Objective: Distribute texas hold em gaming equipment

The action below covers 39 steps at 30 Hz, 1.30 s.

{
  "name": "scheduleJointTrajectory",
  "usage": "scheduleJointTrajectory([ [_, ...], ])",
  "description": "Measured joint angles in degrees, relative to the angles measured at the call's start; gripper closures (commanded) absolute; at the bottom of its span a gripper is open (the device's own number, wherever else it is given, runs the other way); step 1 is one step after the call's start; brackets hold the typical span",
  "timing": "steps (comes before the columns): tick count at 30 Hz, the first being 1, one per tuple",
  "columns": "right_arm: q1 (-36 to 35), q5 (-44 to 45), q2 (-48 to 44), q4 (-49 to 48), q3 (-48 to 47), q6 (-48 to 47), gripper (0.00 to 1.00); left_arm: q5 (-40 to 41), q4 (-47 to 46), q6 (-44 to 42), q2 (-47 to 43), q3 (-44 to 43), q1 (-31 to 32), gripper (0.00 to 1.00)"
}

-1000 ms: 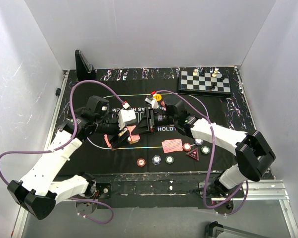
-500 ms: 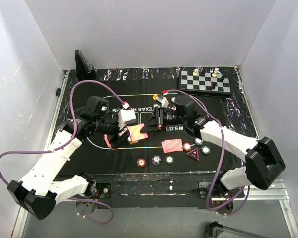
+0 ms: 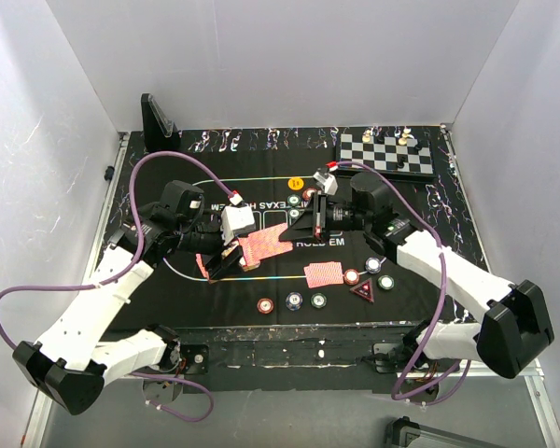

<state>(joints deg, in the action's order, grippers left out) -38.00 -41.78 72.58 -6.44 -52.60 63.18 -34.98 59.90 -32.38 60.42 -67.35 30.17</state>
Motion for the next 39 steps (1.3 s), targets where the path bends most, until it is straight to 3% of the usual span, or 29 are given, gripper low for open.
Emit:
scheduleJointTrajectory([
  [13,6.51,-0.15,-2.19,12.07,-3.04,-7.08,0.99,0.04,0.13,0.00,-0.98,1.07,0.00,0.81],
  [17,8.63,3.85,-0.31,22.38,-9.68,-14.47,0.99,0.04,0.55,-0.02,-1.73,1.40,0.00,0.81],
  [29,5.18,31.52,25.20,45.46,-39.52,-37.62,0.99,0.50,3.34,0.00,-4.02,1.68,0.00,0.81],
  [39,-6.82,56.04,45.79,50.45,-61.44,-50.42,0.99,0.50,4.90,0.33,-4.92,1.68,0.00,0.81],
])
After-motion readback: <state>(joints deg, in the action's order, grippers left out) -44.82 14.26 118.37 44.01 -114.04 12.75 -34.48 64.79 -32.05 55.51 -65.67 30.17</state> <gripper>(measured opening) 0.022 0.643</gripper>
